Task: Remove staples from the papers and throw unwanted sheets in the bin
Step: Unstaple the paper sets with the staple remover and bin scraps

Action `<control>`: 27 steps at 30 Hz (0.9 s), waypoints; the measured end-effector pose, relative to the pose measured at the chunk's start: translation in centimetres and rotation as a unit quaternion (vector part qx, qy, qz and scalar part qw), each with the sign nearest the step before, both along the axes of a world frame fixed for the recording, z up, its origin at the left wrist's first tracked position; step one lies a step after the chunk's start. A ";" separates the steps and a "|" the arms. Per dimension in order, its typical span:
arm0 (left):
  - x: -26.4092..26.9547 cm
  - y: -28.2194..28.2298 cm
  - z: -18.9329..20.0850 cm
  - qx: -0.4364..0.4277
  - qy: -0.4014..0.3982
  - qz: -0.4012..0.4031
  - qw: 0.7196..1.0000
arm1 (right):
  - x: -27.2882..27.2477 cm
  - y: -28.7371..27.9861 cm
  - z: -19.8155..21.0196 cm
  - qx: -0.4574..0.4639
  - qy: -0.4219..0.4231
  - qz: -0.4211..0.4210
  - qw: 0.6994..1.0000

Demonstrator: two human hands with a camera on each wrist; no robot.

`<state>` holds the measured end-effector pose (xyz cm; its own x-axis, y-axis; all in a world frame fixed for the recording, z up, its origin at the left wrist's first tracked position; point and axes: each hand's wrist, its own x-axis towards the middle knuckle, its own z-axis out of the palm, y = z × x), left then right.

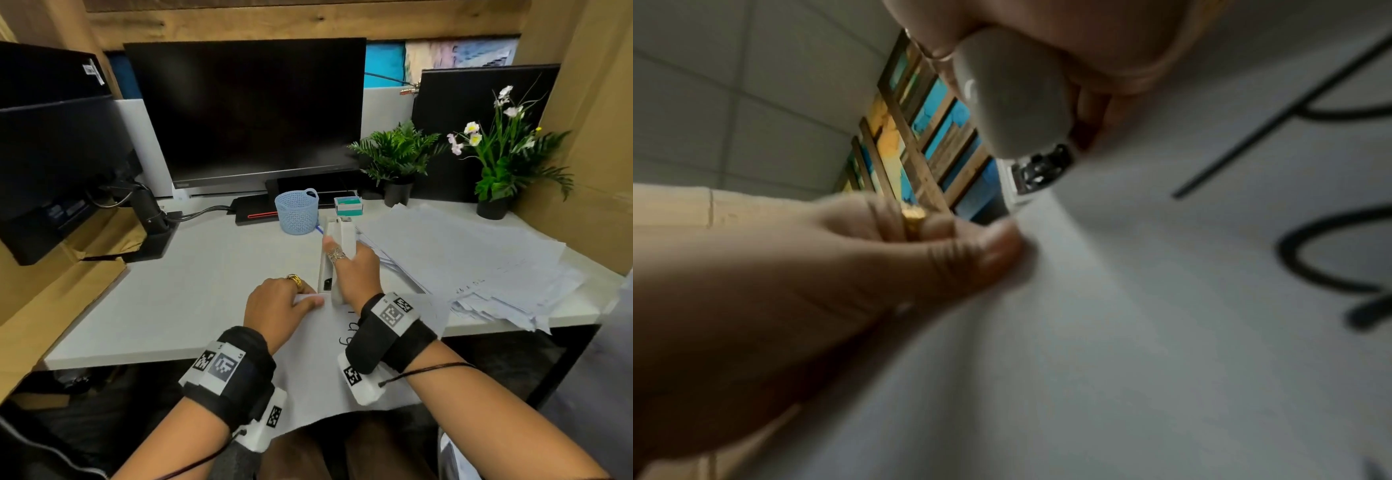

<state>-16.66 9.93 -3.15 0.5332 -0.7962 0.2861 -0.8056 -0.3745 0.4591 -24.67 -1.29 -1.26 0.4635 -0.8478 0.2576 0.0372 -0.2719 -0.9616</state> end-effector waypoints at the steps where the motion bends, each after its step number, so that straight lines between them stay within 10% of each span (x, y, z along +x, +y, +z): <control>1: 0.1 0.0 -0.2 -0.009 0.018 0.001 1.000 | -0.2 0.0 0.1 -0.015 -0.004 -0.005 1.000; 9: -0.4 -0.6 -0.4 -0.081 0.141 -0.038 0.986 | 0.2 -1.0 -0.7 -0.038 0.078 -0.012 0.996; 20: -0.3 -0.6 -0.8 0.008 0.091 -0.045 0.995 | 0.1 -1.8 -1.9 0.082 0.041 0.043 0.995; 27: -1.0 -1.0 -1.0 -0.045 0.103 -0.038 0.993 | -0.9 -1.7 -1.7 -0.127 0.159 -0.008 0.979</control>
